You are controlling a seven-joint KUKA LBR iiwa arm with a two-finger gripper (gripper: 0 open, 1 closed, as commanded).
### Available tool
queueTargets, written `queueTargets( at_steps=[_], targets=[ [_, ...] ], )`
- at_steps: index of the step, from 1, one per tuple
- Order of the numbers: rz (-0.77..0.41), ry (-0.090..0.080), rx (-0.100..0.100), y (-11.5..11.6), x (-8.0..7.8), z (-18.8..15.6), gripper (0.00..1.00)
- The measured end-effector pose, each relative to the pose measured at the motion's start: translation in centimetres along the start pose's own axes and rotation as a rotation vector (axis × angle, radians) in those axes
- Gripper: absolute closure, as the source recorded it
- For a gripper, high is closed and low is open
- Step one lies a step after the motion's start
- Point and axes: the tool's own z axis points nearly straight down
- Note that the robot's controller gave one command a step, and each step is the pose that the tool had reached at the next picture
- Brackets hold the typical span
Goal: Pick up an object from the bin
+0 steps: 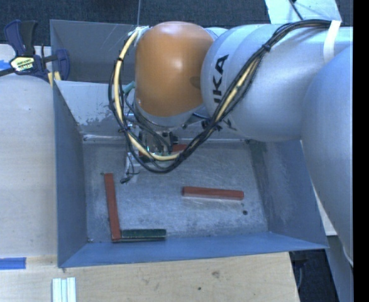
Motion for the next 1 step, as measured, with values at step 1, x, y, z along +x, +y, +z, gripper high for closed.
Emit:
queueTargets(
  at_steps=[1],
  targets=[
    [-0.535, -0.003, 0.0, 3.92, 2.47, 13.41, 0.0]
  ],
)
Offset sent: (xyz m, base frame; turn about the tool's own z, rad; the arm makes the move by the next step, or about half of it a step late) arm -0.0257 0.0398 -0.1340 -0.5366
